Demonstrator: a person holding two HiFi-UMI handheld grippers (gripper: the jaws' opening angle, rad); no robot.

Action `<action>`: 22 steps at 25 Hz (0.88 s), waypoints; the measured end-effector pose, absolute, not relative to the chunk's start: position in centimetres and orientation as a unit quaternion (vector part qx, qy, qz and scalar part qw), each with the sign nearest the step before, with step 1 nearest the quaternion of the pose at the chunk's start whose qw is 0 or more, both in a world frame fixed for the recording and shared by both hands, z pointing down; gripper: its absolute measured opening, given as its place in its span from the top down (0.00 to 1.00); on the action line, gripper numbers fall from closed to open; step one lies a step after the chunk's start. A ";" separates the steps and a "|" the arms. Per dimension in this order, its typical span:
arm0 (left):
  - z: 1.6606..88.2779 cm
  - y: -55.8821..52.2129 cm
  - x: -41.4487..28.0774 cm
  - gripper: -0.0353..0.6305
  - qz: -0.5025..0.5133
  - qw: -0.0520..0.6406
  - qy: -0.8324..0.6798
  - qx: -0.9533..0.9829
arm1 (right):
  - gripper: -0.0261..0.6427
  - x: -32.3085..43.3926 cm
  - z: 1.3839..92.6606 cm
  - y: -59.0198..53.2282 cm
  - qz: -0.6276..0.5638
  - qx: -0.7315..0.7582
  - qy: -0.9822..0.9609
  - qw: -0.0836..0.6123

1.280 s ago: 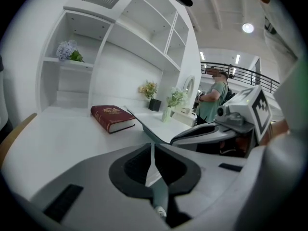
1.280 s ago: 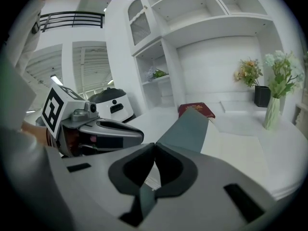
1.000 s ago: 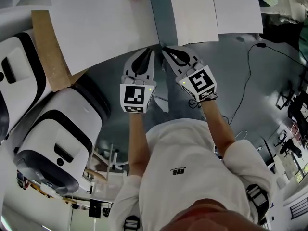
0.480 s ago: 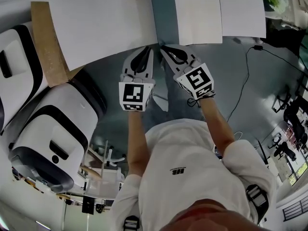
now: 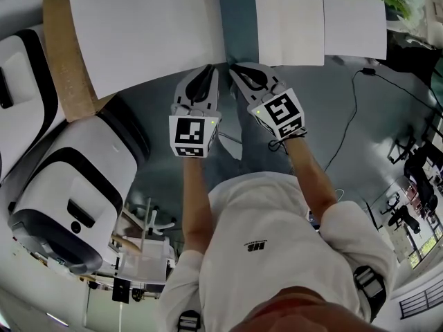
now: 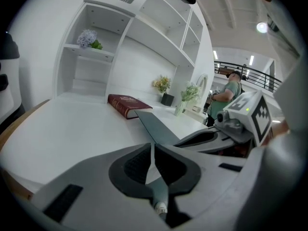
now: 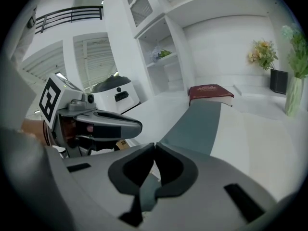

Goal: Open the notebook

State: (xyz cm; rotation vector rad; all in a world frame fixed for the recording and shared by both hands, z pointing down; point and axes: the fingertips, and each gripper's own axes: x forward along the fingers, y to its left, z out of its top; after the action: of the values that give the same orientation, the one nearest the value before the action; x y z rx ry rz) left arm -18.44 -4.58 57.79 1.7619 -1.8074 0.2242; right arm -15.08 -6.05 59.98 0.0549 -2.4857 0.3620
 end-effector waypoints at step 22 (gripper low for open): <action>59.3 -4.0 -19.7 0.95 0.084 0.309 -0.686 0.653 | 0.95 -16.2 63.1 -5.4 0.128 0.014 -0.932 0.339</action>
State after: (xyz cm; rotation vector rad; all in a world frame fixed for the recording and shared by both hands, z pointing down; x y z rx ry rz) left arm -19.74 -4.04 59.29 1.7258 -1.8137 0.2230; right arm -16.19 -5.39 63.14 0.0370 -2.4272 0.3339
